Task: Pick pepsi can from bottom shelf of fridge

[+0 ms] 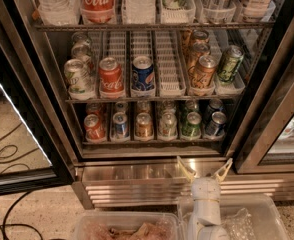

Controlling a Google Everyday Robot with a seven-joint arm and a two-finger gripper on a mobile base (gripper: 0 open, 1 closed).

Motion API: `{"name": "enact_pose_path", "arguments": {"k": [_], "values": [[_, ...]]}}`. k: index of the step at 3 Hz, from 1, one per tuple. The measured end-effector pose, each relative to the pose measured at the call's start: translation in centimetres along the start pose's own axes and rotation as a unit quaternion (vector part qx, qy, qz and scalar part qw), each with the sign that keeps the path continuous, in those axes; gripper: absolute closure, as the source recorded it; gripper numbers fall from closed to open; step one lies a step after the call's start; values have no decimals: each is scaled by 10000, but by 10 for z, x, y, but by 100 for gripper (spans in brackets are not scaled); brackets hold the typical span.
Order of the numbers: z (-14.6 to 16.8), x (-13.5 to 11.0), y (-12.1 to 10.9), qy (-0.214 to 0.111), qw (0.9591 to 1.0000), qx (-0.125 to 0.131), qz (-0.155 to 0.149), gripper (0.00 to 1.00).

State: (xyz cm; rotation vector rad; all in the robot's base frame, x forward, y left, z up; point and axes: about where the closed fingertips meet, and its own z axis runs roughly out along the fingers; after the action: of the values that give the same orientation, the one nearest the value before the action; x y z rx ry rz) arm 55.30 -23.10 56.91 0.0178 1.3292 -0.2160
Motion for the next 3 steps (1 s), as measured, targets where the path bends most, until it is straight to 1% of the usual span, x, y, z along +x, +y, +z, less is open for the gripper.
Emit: {"name": "enact_pose_path", "arguments": {"k": [1, 2, 3], "values": [[36, -2, -20, -313, 9988, 334, -166, 0], [36, -2, -20, -313, 9988, 334, -166, 0], [36, -2, -20, -313, 9988, 334, -166, 19]]}}
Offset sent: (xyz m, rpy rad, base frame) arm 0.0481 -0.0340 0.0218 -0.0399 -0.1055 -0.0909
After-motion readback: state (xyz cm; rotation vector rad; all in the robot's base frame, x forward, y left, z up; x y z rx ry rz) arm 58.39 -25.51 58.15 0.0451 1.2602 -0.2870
